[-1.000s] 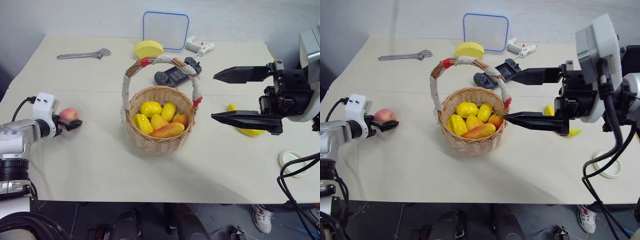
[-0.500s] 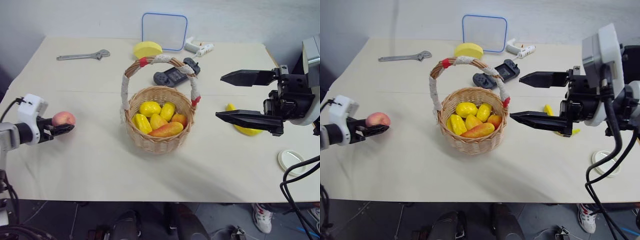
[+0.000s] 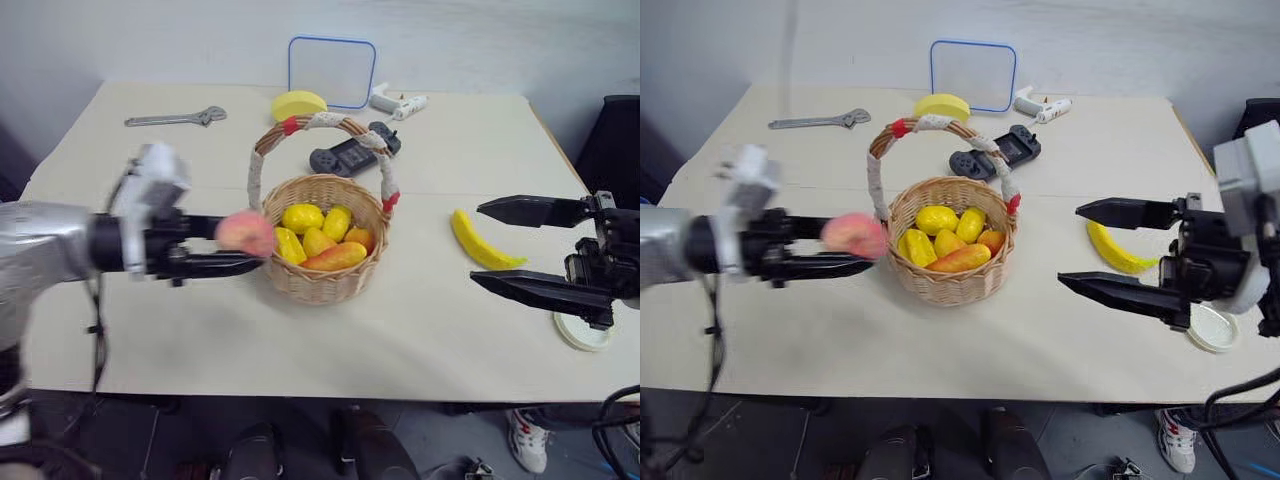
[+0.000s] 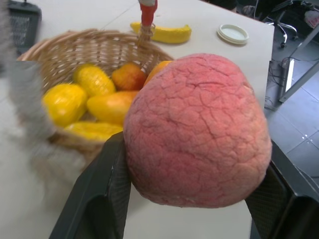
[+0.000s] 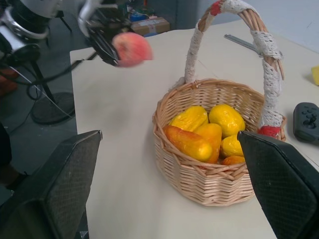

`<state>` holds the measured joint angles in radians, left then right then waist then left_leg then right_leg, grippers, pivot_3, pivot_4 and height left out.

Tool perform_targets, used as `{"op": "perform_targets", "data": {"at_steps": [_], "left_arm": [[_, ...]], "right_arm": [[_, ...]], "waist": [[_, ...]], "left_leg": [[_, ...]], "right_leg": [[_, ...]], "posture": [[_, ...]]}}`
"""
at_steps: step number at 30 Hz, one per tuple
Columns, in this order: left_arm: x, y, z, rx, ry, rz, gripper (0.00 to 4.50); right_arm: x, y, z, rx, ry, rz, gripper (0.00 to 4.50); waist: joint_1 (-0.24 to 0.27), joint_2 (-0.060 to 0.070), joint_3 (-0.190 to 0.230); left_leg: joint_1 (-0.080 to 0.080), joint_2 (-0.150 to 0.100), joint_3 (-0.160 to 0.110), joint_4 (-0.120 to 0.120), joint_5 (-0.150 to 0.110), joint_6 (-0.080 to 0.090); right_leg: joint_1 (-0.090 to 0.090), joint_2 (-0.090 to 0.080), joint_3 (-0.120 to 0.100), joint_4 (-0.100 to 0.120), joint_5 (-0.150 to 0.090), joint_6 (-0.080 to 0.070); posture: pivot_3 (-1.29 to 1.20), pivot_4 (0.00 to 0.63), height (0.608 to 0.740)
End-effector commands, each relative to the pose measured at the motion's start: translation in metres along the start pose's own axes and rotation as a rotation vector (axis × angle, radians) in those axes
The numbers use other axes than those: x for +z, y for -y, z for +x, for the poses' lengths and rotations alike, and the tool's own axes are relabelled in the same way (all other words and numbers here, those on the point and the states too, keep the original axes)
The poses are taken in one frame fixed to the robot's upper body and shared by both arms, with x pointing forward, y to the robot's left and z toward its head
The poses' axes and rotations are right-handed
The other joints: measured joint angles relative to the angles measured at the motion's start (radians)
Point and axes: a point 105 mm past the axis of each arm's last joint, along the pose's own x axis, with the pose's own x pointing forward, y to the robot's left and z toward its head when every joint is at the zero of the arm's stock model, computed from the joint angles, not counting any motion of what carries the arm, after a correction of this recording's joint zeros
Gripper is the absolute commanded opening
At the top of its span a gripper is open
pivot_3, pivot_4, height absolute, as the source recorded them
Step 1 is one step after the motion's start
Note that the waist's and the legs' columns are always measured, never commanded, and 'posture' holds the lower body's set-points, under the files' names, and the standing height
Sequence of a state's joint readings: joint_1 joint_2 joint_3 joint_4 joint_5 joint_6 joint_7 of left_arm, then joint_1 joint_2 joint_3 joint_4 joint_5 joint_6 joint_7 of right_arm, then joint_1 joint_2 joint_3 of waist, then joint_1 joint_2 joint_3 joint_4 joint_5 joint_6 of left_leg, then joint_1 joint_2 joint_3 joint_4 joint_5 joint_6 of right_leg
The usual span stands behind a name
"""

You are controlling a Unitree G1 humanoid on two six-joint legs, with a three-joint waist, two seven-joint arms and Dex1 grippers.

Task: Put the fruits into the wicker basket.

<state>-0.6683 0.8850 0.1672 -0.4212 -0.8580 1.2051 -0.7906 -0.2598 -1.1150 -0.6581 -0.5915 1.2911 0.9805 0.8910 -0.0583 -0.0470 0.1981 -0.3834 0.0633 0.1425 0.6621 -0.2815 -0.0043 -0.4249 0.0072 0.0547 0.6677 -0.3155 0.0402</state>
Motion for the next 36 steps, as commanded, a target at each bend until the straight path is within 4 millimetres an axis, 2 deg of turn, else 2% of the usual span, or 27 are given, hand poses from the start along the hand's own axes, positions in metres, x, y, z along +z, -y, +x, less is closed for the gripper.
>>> {"op": "perform_targets", "data": {"at_steps": [1, 6, 8, 12, 17, 20, 26, 29, 33, 36], "left_arm": [[0.007, -0.018, 0.02, 0.106, 0.001, -0.015, 2.63], [0.014, -0.033, 0.046, 0.193, 0.007, -0.03, 2.63], [0.015, -0.035, 0.049, 0.214, -0.003, -0.025, 3.34], [0.009, -0.042, 0.047, 0.252, -0.023, -0.013, 4.46], [0.008, -0.033, 0.037, 0.171, -0.002, -0.013, 4.46], [0.013, -0.018, 0.027, 0.067, 0.04, 0.062, 4.46], [0.031, 0.02, 0.012, -0.206, 0.151, 0.183, 4.46], [0.037, 0.033, 0.004, -0.328, 0.182, 0.224, 4.46], [0.039, 0.035, -0.006, -0.391, 0.197, 0.245, 4.46], [0.04, 0.034, -0.007, -0.404, 0.201, 0.251, 4.46]], "right_arm": [[0.008, -0.007, 0.001, -0.009, 0.023, -0.045, 4.5], [0.003, -0.01, 0.006, -0.039, 0.022, -0.039, 4.5], [0.003, -0.01, 0.006, -0.057, 0.026, -0.038, 4.5], [0.004, -0.009, 0.005, -0.093, 0.034, -0.035, 4.5], [0.003, -0.008, 0.002, -0.132, 0.024, -0.02, 4.5], [-0.005, -0.002, -0.006, -0.195, 0.03, 0.022, 4.5], [-0.048, 0.013, -0.039, -0.424, -0.007, 0.157, 4.5], [-0.072, 0.022, -0.071, -0.57, -0.044, 0.219, 4.5], [-0.096, 0.022, -0.111, -0.688, -0.126, 0.265, 4.5], [-0.102, 0.021, -0.128, -0.717, -0.157, 0.274, 4.5]], "waist": [[-0.004, 0.0, 0.0], [0.001, 0.0, 0.0], [0.0, 0.0, 0.0], [0.0, 0.0, 0.0], [0.002, 0.0, 0.0], [0.002, 0.0, 0.0], [0.015, 0.0, 0.0], [0.018, 0.0, -0.001], [0.018, 0.0, -0.001], [0.011, 0.001, -0.001]], "left_leg": [[0.0, 0.0, 0.0, 0.0, 0.001, 0.001], [-0.001, 0.0, 0.001, 0.0, 0.004, 0.0], [-0.002, -0.001, 0.001, 0.0, 0.005, 0.0], [-0.002, 0.0, 0.001, -0.001, 0.006, -0.004], [-0.003, 0.0, 0.001, -0.004, 0.006, -0.005], [-0.003, 0.0, 0.001, -0.006, 0.006, -0.005], [-0.003, -0.001, 0.001, -0.009, 0.006, -0.006], [-0.003, -0.002, 0.002, -0.009, 0.006, -0.005], [-0.002, -0.002, 0.002, -0.009, 0.006, -0.005], [-0.001, -0.003, 0.002, -0.01, 0.006, -0.004]], "right_leg": [[0.0, 0.0, 0.001, 0.0, 0.002, 0.001], [-0.001, 0.001, 0.002, -0.001, 0.004, 0.001], [-0.002, 0.001, 0.002, -0.001, 0.005, 0.002], [-0.003, 0.0, 0.002, -0.002, 0.005, 0.002], [-0.003, 0.0, 0.002, -0.004, 0.005, 0.002], [-0.003, 0.0, 0.002, -0.006, 0.005, 0.002], [-0.003, 0.0, 0.002, -0.008, 0.004, 0.003], [-0.003, 0.0, 0.002, -0.008, 0.004, 0.003], [-0.002, 0.0, 0.002, -0.008, 0.004, 0.003], [-0.002, 0.0, 0.003, -0.009, 0.004, 0.003]], "posture": [[0.0, 0.15, 0.74], [0.0, 0.15, 0.74], [0.0, 0.15, 0.74], [0.0, 0.15, 0.74], [0.0, 0.15, 0.74], [0.0, 0.15, 0.74], [0.0, 0.15, 0.74], [0.0, 0.15, 0.74], [0.0, 0.15, 0.74], [0.0, 0.15, 0.74]]}}
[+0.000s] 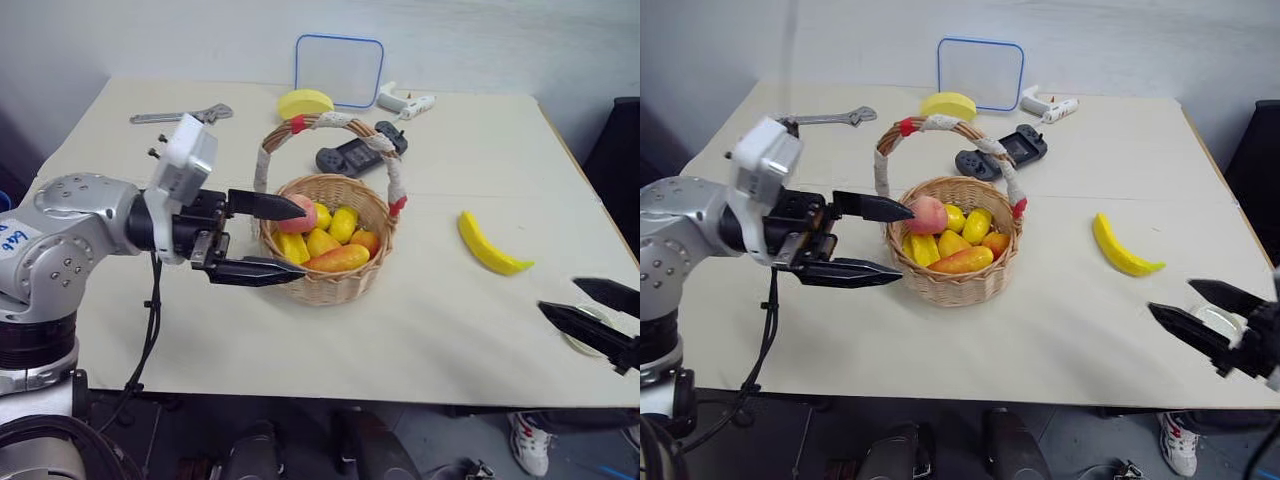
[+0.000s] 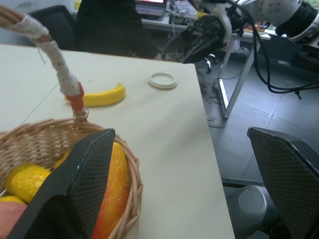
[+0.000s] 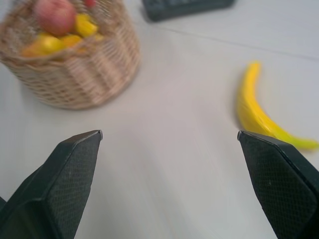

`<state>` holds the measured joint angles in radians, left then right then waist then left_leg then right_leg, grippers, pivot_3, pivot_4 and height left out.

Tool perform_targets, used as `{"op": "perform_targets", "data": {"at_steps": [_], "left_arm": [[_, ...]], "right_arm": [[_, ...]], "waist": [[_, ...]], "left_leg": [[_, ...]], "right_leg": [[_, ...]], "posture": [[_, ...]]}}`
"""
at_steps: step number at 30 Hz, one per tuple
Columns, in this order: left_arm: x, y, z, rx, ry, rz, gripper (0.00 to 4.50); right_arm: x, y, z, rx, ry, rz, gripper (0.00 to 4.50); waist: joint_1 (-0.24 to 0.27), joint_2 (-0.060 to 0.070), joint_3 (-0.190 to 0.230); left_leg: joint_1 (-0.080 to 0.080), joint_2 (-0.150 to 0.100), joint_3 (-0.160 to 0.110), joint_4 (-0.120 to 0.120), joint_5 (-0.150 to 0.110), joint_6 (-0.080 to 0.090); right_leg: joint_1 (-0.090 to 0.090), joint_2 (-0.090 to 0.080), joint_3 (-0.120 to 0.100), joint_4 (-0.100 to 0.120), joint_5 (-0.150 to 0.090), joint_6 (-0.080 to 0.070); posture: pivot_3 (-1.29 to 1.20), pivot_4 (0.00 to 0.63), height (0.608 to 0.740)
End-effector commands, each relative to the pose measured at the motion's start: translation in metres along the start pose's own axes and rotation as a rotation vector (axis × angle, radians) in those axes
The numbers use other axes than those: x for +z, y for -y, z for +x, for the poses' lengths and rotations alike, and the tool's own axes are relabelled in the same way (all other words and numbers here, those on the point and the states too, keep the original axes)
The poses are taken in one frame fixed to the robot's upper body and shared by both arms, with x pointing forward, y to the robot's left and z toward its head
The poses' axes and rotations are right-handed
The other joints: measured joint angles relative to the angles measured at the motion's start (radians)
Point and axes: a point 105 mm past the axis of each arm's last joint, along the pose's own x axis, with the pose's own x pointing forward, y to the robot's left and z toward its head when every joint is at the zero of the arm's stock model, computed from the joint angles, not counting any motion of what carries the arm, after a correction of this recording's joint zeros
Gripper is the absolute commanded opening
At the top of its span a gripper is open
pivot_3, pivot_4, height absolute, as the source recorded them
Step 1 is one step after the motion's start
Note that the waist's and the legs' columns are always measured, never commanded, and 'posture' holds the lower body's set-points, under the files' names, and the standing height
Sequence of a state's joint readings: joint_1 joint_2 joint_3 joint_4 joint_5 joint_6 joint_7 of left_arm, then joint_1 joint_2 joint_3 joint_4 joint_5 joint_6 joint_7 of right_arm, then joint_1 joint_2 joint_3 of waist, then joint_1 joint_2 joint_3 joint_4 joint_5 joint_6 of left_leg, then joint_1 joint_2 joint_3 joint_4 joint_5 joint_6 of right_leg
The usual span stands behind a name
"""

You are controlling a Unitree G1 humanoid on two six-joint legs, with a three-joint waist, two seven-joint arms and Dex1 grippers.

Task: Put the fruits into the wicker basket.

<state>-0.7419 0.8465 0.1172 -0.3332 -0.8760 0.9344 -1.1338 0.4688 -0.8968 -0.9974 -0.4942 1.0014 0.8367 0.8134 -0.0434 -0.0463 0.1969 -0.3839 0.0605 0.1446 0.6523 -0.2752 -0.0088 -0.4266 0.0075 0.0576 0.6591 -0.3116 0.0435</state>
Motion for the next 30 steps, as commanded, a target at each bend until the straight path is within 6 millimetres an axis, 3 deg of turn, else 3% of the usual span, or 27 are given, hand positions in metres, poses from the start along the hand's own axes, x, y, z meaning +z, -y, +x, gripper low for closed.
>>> {"op": "perform_targets", "data": {"at_steps": [1, 6, 11, 15, 20, 30], "left_arm": [[0.012, 0.002, -0.003, -0.027, 0.023, 0.06, 4.46], [0.013, -0.003, 0.006, -0.042, 0.03, 0.081, 4.46], [0.013, -0.022, 0.015, 0.059, 0.021, 0.113, 4.46], [0.019, -0.017, 0.015, 0.034, 0.049, 0.119, 4.46], [0.019, -0.015, 0.016, 0.05, 0.05, 0.128, 4.46], [0.025, -0.017, 0.013, 0.1, 0.055, 0.157, 4.46]], "right_arm": [[0.009, 0.01, -0.013, -0.032, 0.025, -0.065, 4.5], [0.01, 0.017, 0.013, 0.029, -0.021, -0.138, 4.5], [0.002, 0.047, 0.067, 0.021, -0.127, -0.247, 4.5], [0.009, 0.065, 0.103, 0.001, -0.118, -0.242, 4.5], [0.018, 0.069, 0.134, 0.03, -0.093, -0.2, 4.5], [-0.009, 0.077, 0.184, 0.025, -0.222, -0.136, 4.5]], "waist": [[-0.009, 0.0, 0.0], [-0.028, -0.001, 0.0], [-0.043, -0.002, 0.002], [-0.042, -0.001, 0.002], [-0.039, 0.001, 0.002], [-0.041, 0.001, 0.002]], "left_leg": [[0.0, 0.0, 0.0, 0.0, 0.0, 0.001], [0.002, 0.0, 0.001, -0.001, 0.003, 0.006], [0.014, -0.001, 0.0, -0.005, 0.006, 0.006], [0.013, 0.0, 0.0, -0.007, 0.005, 0.005], [0.012, 0.001, 0.001, -0.007, 0.004, -0.003], [0.012, 0.001, 0.003, -0.005, 0.0, -0.006]], "right_leg": [[0.0, 0.0, 0.0, 0.0, 0.0, 0.0], [0.002, 0.0, 0.001, -0.001, 0.003, 0.001], [0.013, 0.0, 0.001, -0.006, 0.006, -0.003], [0.01, 0.001, 0.001, -0.005, 0.006, -0.005], [0.007, 0.001, 0.001, 0.0, 0.001, -0.004], [0.007, 0.001, 0.001, 0.002, -0.004, -0.004]], "posture": [[0.0, 0.15, 0.74], [0.0, 0.15, 0.74], [0.0, 0.15, 0.74], [0.0, 0.15, 0.74], [0.0, 0.15, 0.74], [0.0, 0.15, 0.74]]}}
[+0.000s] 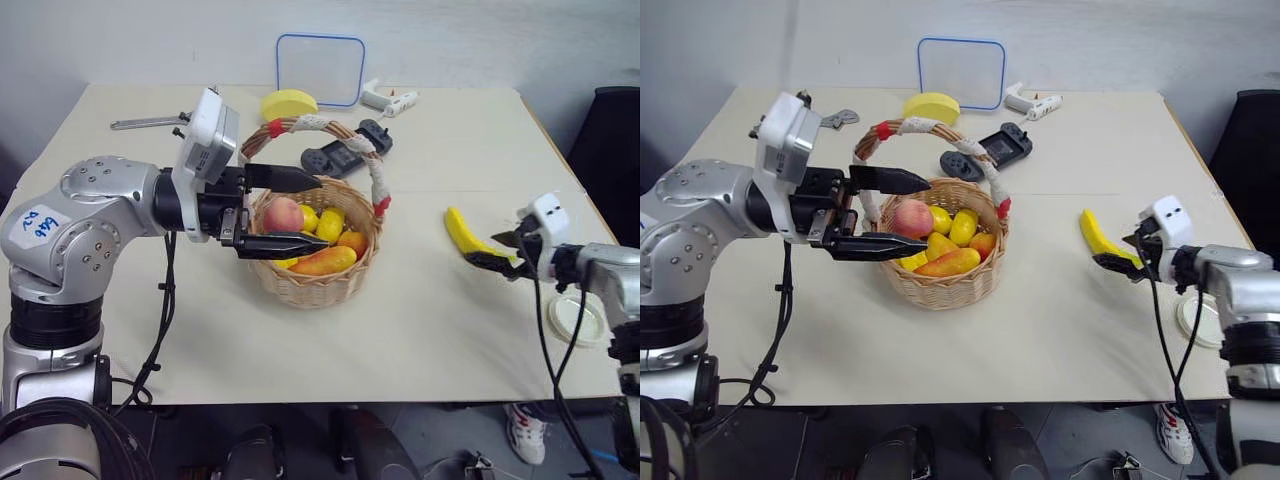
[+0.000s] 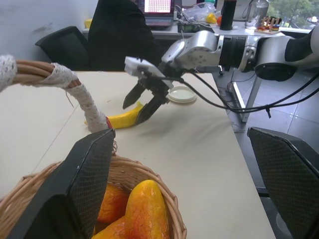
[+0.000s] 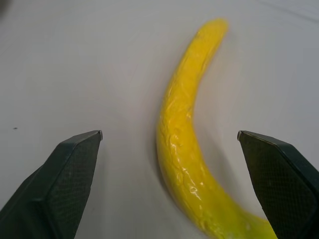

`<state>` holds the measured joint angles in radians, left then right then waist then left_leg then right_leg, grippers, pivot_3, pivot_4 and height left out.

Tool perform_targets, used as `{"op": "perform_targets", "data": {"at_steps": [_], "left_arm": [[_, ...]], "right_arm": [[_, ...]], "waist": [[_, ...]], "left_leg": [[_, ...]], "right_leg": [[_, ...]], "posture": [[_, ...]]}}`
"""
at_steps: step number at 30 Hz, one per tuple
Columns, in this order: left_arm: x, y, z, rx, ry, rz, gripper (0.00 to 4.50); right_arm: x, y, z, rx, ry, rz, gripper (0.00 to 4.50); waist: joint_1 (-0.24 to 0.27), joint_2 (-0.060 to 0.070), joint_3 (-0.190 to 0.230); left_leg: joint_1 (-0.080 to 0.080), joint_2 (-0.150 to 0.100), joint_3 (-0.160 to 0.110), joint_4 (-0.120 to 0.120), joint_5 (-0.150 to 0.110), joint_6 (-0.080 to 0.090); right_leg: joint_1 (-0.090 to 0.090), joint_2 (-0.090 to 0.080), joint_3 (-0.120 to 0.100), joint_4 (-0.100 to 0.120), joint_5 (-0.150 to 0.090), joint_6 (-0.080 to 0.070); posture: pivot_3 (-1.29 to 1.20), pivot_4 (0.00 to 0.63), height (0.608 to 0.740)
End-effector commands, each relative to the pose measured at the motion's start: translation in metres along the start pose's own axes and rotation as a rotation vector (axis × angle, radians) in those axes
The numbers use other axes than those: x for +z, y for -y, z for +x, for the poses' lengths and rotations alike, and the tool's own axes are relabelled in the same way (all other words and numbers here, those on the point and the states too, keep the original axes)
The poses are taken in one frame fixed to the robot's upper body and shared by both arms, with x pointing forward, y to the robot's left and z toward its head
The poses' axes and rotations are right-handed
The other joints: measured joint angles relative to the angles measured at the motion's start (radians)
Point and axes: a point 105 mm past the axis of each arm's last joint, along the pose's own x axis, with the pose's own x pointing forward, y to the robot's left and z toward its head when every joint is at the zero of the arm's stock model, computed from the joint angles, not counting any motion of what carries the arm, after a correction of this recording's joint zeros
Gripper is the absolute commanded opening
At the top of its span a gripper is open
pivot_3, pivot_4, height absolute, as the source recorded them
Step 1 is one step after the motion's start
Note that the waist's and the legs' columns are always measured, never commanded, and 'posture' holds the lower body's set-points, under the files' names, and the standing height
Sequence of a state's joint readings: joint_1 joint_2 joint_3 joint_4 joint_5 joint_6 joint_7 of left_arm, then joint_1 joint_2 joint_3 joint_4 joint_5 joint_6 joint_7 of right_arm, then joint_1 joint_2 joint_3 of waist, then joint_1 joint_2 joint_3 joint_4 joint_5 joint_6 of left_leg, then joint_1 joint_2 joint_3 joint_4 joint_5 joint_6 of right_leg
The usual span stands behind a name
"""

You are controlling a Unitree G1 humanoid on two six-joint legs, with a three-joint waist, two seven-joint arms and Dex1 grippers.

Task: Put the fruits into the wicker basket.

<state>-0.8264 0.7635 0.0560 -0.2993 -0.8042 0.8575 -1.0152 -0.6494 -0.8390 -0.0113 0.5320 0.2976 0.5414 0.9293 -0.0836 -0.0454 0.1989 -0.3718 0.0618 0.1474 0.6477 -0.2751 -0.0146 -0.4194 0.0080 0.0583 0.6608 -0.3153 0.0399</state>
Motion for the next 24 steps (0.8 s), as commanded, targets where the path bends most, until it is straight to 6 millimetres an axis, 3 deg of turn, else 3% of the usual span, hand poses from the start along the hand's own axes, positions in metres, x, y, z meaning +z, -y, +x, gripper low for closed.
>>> {"op": "perform_targets", "data": {"at_steps": [1, 2, 8, 13, 16, 21, 24], "left_arm": [[0.013, 0.003, -0.003, 0.008, 0.021, 0.058, 4.46], [0.013, 0.003, -0.003, 0.008, 0.021, 0.059, 4.46], [0.015, 0.005, -0.004, 0.001, 0.023, 0.063, 4.5], [0.014, 0.008, -0.008, -0.012, 0.02, 0.063, 4.5], [0.012, 0.007, -0.013, 0.005, 0.003, 0.063, 4.5], [0.01, 0.005, -0.025, 0.042, -0.019, 0.054, 4.5], [0.009, 0.005, -0.035, 0.06, -0.041, 0.05, 4.5]], "right_arm": [[0.003, 0.01, 0.003, -0.037, -0.013, -0.026, 4.5], [0.005, 0.011, 0.005, -0.048, -0.008, -0.014, 4.5], [0.012, 0.006, 0.007, -0.006, 0.027, -0.011, 2.41], [0.018, -0.009, -0.016, 0.087, 0.072, -0.012, 0.76], [0.022, -0.033, -0.042, 0.183, 0.115, -0.05, 0.7], [0.028, -0.114, -0.09, 0.503, 0.109, -0.18, 0.7], [0.039, -0.155, -0.103, 0.657, 0.105, -0.247, 0.7]], "waist": [[-0.001, 0.0, 0.0], [-0.001, 0.0, 0.0], [-0.002, 0.0, 0.0], [0.0, 0.001, 0.0], [0.005, 0.002, 0.0], [0.003, 0.003, 0.0], [-0.008, 0.002, 0.0]], "left_leg": [[0.0, 0.0, 0.0, 0.0, 0.0, 0.0], [0.0, 0.0, 0.0, 0.001, 0.0, 0.0], [0.001, 0.0, 0.0, 0.001, 0.0, 0.0], [0.001, 0.0, 0.0, 0.0, 0.0, -0.001], [0.001, 0.0, 0.0, 0.0, 0.0, -0.001], [0.001, 0.0, -0.002, 0.0, -0.001, -0.002], [0.002, 0.001, -0.001, 0.0, -0.001, -0.002]], "right_leg": [[0.0, 0.0, 0.0, 0.0, 0.0, 0.0], [0.0, 0.0, 0.0, 0.001, 0.0, 0.0], [0.0, 0.0, 0.0, 0.002, 0.0, 0.0], [0.0, 0.0, 0.0, 0.002, 0.0, 0.0], [0.0, 0.0, 0.0, 0.002, -0.001, 0.0], [0.001, 0.001, -0.001, 0.002, -0.002, 0.001], [0.002, 0.001, -0.001, 0.002, -0.002, 0.001]], "posture": [[0.0, 0.15, 0.74], [0.0, 0.15, 0.74], [0.0, 0.15, 0.74], [0.0, 0.15, 0.74], [0.0, 0.15, 0.74], [0.0, 0.15, 0.74], [0.0, 0.15, 0.74]]}}
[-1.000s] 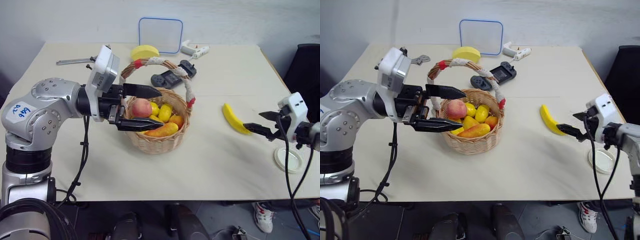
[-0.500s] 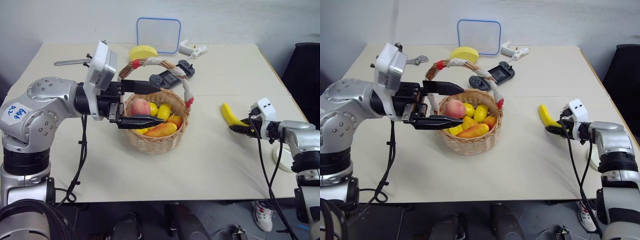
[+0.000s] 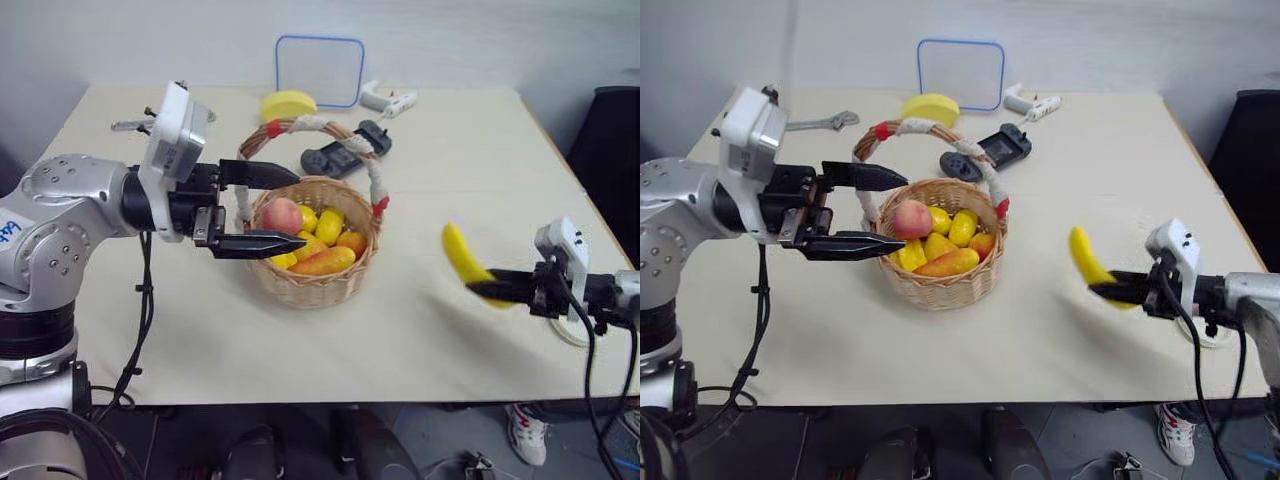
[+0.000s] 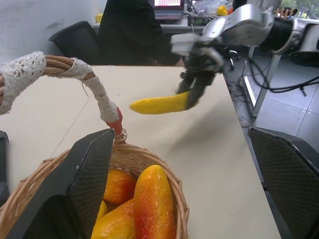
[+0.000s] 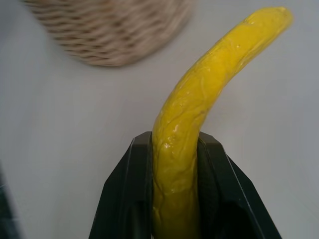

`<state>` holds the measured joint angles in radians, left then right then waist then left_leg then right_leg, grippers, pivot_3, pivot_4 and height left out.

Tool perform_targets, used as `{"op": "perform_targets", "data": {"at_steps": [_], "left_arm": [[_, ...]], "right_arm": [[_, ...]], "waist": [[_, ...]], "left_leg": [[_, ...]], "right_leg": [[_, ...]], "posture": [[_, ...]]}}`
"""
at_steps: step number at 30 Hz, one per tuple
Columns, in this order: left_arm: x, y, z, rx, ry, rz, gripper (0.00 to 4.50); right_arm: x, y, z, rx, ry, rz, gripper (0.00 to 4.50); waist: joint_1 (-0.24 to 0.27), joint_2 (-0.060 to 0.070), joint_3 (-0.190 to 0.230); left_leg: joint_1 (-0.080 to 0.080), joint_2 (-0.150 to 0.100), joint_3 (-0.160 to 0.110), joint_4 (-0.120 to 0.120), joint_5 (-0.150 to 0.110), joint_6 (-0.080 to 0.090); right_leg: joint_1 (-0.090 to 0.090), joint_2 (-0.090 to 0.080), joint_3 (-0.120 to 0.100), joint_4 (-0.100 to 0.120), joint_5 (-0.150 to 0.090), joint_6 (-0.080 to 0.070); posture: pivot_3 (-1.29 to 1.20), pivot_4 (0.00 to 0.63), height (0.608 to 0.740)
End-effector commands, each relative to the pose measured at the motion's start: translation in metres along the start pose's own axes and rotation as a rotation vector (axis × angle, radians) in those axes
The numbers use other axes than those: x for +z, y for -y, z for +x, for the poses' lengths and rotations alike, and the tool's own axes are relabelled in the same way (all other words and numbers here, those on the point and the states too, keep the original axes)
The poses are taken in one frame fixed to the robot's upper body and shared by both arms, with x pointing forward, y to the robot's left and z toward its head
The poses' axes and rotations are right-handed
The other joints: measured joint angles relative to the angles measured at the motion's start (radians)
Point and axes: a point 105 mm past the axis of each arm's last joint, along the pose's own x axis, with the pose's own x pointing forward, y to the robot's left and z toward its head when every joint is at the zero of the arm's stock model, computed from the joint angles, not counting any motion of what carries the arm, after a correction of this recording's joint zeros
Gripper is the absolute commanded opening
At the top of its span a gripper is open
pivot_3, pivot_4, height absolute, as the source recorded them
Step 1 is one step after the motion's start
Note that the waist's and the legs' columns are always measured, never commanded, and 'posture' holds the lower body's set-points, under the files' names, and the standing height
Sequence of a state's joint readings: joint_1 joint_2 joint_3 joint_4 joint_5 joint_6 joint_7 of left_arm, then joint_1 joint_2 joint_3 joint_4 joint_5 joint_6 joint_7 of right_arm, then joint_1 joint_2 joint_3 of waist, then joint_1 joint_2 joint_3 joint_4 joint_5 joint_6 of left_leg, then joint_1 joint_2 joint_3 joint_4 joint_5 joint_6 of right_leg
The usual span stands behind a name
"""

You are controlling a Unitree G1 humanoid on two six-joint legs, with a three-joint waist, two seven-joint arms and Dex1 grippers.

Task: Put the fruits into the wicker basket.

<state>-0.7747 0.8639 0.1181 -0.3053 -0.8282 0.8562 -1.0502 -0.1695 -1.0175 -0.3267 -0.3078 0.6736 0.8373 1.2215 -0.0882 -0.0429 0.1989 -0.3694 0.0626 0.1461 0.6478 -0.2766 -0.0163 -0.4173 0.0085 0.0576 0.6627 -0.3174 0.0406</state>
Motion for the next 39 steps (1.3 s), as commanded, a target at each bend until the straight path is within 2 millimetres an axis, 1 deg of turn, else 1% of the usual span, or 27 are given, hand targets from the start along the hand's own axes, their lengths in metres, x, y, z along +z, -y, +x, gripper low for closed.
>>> {"op": "perform_targets", "data": {"at_steps": [1, 2, 3, 6, 9, 11, 13, 16, 18, 21, 23, 25, 26, 27, 28, 30, 31, 33, 34, 35, 37, 39], "left_arm": [[0.009, 0.002, -0.014, 0.018, -0.004, 0.049, 4.5], [0.009, 0.002, -0.015, 0.019, -0.008, 0.05, 4.5], [0.009, 0.001, -0.017, 0.021, -0.015, 0.051, 4.5], [0.01, 0.002, -0.021, 0.013, -0.033, 0.053, 4.5], [0.011, 0.002, -0.023, 0.012, -0.036, 0.056, 4.5], [0.011, 0.002, -0.023, 0.014, -0.039, 0.059, 4.5], [0.01, 0.002, -0.023, 0.016, -0.04, 0.06, 4.5], [0.01, 0.003, -0.024, 0.026, -0.036, 0.063, 4.5], [0.009, 0.004, -0.024, 0.034, -0.034, 0.065, 4.5], [0.007, 0.004, -0.024, 0.052, -0.042, 0.077, 4.5], [0.008, 0.002, -0.027, 0.074, -0.037, 0.08, 4.5], [0.009, 0.001, -0.028, 0.08, -0.034, 0.079, 4.5], [0.008, 0.002, -0.028, 0.078, -0.035, 0.08, 4.5], [0.008, 0.003, -0.027, 0.074, -0.034, 0.078, 4.5], [0.008, 0.004, -0.027, 0.071, -0.033, 0.076, 4.5], [0.008, 0.004, -0.027, 0.068, -0.032, 0.072, 4.5], [0.007, 0.004, -0.026, 0.068, -0.032, 0.071, 4.5], [0.007, 0.002, -0.026, 0.066, -0.029, 0.07, 4.5], [0.007, 0.002, -0.025, 0.065, -0.028, 0.07, 4.5], [0.008, 0.001, -0.026, 0.064, -0.028, 0.07, 4.5], [0.009, -0.001, -0.024, 0.058, -0.025, 0.073, 4.5], [0.009, -0.003, -0.023, 0.053, -0.022, 0.076, 4.5]], "right_arm": [[0.035, -0.043, 0.01, 0.163, 0.051, -0.115, 0.7], [0.041, -0.047, 0.016, 0.171, 0.075, -0.124, 0.7], [0.05, -0.047, 0.026, 0.169, 0.106, -0.132, 0.7], [0.083, -0.055, 0.054, 0.217, 0.202, -0.15, 0.7], [0.103, -0.066, 0.074, 0.284, 0.226, -0.167, 0.7], [0.114, -0.067, 0.091, 0.296, 0.228, -0.177, 0.7], [0.125, -0.063, 0.109, 0.275, 0.237, -0.177, 0.7], [0.135, -0.051, 0.136, 0.191, 0.241, -0.182, 0.7], [0.142, -0.041, 0.152, 0.123, 0.252, -0.179, 0.7], [0.146, -0.035, 0.167, 0.078, 0.259, -0.203, 0.7], [0.148, -0.037, 0.173, 0.084, 0.265, -0.215, 1.42], [0.149, -0.039, 0.174, 0.089, 0.272, -0.224, 1.99], [0.15, -0.039, 0.174, 0.089, 0.275, -0.231, 2.39], [0.151, -0.04, 0.171, 0.092, 0.28, -0.235, 2.74], [0.154, -0.043, 0.163, 0.102, 0.299, -0.235, 3.04], [0.157, -0.048, 0.151, 0.121, 0.324, -0.23, 3.04], [0.157, -0.051, 0.139, 0.136, 0.337, -0.219, 3.04], [0.152, -0.057, 0.118, 0.162, 0.342, -0.204, 3.04], [0.148, -0.059, 0.11, 0.165, 0.334, -0.202, 3.04], [0.145, -0.06, 0.106, 0.164, 0.326, -0.2, 3.04], [0.129, -0.055, 0.088, 0.115, 0.291, -0.19, 3.04], [0.117, -0.044, 0.075, 0.027, 0.272, -0.19, 3.04]], "waist": [[-0.005, -0.001, 0.0], [-0.005, -0.001, 0.001], [-0.007, -0.002, 0.001], [-0.014, -0.003, 0.001], [-0.014, -0.004, 0.002], [-0.012, -0.004, 0.002], [-0.01, -0.004, 0.001], [-0.008, -0.003, 0.001], [-0.006, -0.003, 0.001], [-0.002, -0.003, 0.001], [0.002, -0.003, 0.001], [0.003, -0.003, 0.001], [0.003, -0.003, 0.001], [0.003, -0.003, 0.001], [0.002, -0.003, 0.001], [0.003, -0.003, 0.001], [0.004, -0.003, 0.001], [0.006, -0.003, 0.001], [0.008, -0.004, 0.001], [0.008, -0.004, 0.001], [0.008, -0.004, 0.001], [0.008, -0.004, 0.001]], "left_leg": [[0.0, 0.0, 0.0, 0.0, 0.0, 0.0], [0.001, 0.001, 0.0, 0.0, 0.0, 0.0], [0.001, 0.001, 0.0, 0.0, 0.001, 0.0], [0.001, 0.001, 0.0, 0.0, 0.002, -0.001], [-0.001, 0.0, 0.0, -0.001, 0.002, 0.001], [-0.002, 0.0, 0.0, -0.002, 0.005, 0.006], [-0.005, 0.001, 0.0, -0.002, 0.005, 0.005], [-0.013, 0.001, 0.001, 0.0, 0.006, 0.003], [-0.023, 0.0, 0.001, 0.001, 0.006, 0.003], [-0.033, 0.001, 0.001, 0.002, 0.006, 0.002], [-0.039, 0.001, 0.002, 0.002, 0.006, 0.002], [-0.04, 0.001, 0.002, 0.002, 0.007, 0.002], [-0.04, 0.001, 0.002, 0.003, 0.007, 0.001], [-0.04, 0.001, 0.003, 0.004, 0.007, 0.001], [-0.04, 0.001, 0.003, 0.005, 0.007, 0.001], [-0.039, 0.001, 0.003, 0.007, 0.007, 0.002], [-0.039, 0.001, 0.003, 0.008, 0.007, 0.002], [-0.039, 0.001, 0.002, 0.009, 0.007, 0.001], [-0.038, 0.001, 0.002, 0.009, 0.007, 0.001], [-0.038, 0.001, 0.001, 0.009, 0.007, 0.001], [-0.037, 0.0, 0.001, 0.01, 0.008, 0.002], [-0.036, 0.0, 0.001, 0.01, 0.008, 0.002]], "right_leg": [[0.0, 0.0, 0.0, 0.0, 0.0, 0.0], [0.0, 0.0, 0.0, 0.0, 0.0, -0.001], [0.0, 0.0, 0.0, -0.001, 0.001, -0.001], [0.0, 0.0, 0.0, -0.002, 0.004, -0.004], [-0.001, -0.001, 0.0, -0.003, 0.007, -0.007], [-0.002, -0.001, -0.001, -0.003, 0.007, -0.008], [-0.006, -0.001, -0.001, -0.002, 0.006, -0.008], [-0.015, -0.001, -0.001, 0.001, 0.007, -0.007], [-0.026, -0.001, -0.001, 0.003, 0.007, -0.007], [-0.036, -0.001, -0.001, 0.005, 0.006, -0.006], [-0.043, -0.001, 0.0, 0.008, 0.006, -0.006], [-0.045, -0.001, 0.0, 0.008, 0.005, -0.007], [-0.045, -0.001, 0.0, 0.009, 0.005, -0.007], [-0.045, -0.001, 0.0, 0.009, 0.005, -0.007], [-0.044, -0.001, 0.0, 0.01, 0.005, -0.007], [-0.044, -0.001, 0.0, 0.013, 0.005, -0.007], [-0.044, -0.001, 0.0, 0.014, 0.005, -0.007], [-0.044, -0.001, 0.0, 0.016, 0.005, -0.007], [-0.043, -0.001, 0.0, 0.016, 0.005, -0.007], [-0.042, -0.001, -0.001, 0.016, 0.005, -0.007], [-0.041, -0.001, 0.0, 0.016, 0.005, -0.007], [-0.039, -0.001, -0.001, 0.016, 0.005, -0.007]], "posture": [[0.0, 0.15, 0.74], [0.0, 0.15, 0.74], [0.0, 0.15, 0.74], [0.0, 0.15, 0.74], [0.0, 0.15, 0.74], [0.0, 0.15, 0.74], [0.0, 0.15, 0.74], [0.0, 0.15, 0.74], [0.0, 0.15, 0.74], [0.0, 0.15, 0.74], [0.0, 0.15, 0.74], [0.0, 0.15, 0.74], [0.0, 0.15, 0.74], [0.0, 0.15, 0.74], [0.0, 0.15, 0.74], [0.0, 0.15, 0.74], [0.0, 0.15, 0.74], [0.0, 0.15, 0.74], [0.0, 0.15, 0.74], [0.0, 0.15, 0.74], [0.0, 0.15, 0.74], [0.0, 0.15, 0.74]]}}
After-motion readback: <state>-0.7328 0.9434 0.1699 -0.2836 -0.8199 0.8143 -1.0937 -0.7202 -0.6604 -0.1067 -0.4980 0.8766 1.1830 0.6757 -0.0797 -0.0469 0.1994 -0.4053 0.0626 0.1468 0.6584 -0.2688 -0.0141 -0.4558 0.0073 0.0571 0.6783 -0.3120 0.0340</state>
